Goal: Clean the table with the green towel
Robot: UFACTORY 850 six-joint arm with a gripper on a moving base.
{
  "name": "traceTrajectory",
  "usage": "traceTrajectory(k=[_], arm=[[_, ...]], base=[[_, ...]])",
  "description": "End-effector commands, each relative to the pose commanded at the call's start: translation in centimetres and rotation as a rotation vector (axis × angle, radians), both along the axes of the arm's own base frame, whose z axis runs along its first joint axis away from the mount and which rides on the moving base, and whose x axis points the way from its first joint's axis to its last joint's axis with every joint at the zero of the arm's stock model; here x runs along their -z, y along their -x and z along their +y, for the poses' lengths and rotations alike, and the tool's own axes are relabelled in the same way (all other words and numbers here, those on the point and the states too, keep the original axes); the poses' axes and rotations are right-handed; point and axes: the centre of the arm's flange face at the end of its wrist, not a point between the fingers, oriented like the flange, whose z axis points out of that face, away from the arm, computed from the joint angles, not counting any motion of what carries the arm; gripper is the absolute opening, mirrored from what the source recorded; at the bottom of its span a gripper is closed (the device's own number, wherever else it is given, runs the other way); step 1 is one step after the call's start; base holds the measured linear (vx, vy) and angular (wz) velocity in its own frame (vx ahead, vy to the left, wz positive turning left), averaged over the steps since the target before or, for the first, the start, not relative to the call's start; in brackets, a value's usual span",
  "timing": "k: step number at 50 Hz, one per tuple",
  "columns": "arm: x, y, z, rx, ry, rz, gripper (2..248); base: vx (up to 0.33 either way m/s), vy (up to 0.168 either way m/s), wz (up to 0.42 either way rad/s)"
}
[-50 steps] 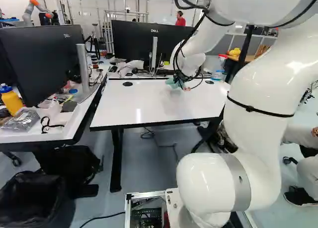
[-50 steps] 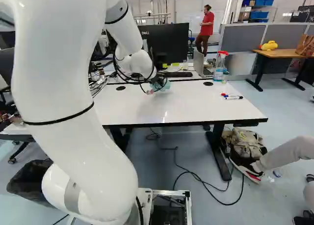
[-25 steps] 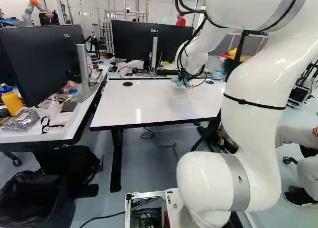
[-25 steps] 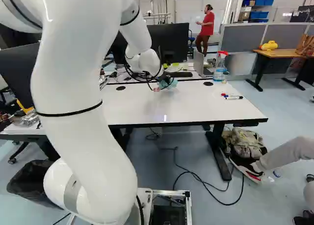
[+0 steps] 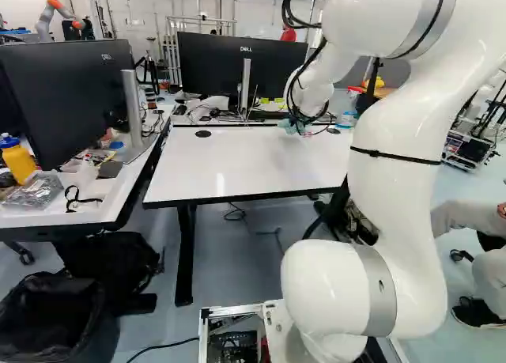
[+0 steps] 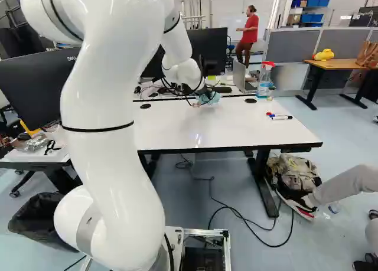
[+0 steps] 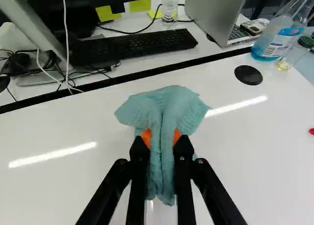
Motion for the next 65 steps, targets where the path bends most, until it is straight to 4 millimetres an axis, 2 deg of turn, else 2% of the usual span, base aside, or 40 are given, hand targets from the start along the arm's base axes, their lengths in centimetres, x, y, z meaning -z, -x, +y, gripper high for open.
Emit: traceTrajectory(k=[38,60,65], arm=[[0.8,-6.0,-5.3,0.055,0.012,-0.046,60],[3.6,-10.2,-5.8,0.045,0.013,-0.049,60],[4.2,-10.4,-5.9,0.045,0.011,-0.042,60]], base=[[0.0,0.0,0.0],[0.0,0.0,0.0],[0.0,0.0,0.0]])
